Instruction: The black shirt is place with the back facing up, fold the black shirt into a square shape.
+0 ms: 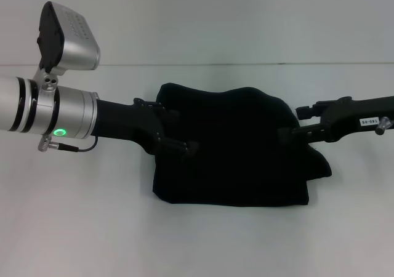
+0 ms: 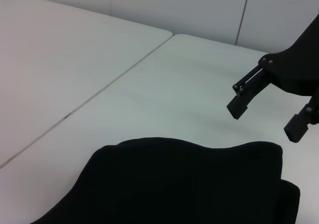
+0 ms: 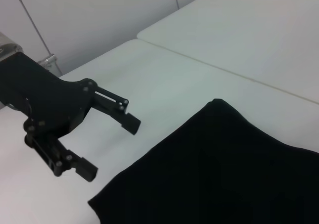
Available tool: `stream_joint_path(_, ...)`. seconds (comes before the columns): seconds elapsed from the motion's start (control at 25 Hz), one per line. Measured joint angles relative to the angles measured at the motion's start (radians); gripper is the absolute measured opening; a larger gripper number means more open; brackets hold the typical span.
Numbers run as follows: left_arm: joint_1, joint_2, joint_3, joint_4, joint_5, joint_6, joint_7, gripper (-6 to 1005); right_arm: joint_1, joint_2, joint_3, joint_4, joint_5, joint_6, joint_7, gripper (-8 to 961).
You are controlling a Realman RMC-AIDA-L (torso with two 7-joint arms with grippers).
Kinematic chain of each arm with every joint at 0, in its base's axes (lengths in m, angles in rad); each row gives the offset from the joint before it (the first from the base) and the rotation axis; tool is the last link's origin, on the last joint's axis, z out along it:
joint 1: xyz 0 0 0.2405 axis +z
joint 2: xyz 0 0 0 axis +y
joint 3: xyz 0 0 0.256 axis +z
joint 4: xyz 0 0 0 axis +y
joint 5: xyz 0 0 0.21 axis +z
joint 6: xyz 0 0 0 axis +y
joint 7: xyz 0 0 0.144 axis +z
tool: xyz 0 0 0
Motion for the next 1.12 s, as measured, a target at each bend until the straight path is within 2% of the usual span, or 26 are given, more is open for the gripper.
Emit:
stream_joint_path(0.16, 0.0, 0.0, -0.001, 0.0, 0.0, 0.0, 0.0, 891, -0.004, -0.009, 0.01, 0.004, 0.0, 0.001, 0.001, 898)
stream_joint_path(0.8, -0.007, -0.004, -0.004, -0.008, 0.0, -0.03, 0.0, 892, 0.001, -0.002, 0.01, 0.008, 0.0, 0.006, 0.0, 898)
stream_joint_path(1.12, -0.013, -0.006, 0.001, -0.016, 0.0, -0.073, 0.0, 891, -0.006, -0.014, 0.013, 0.009, -0.007, 0.002, 0.013, 897)
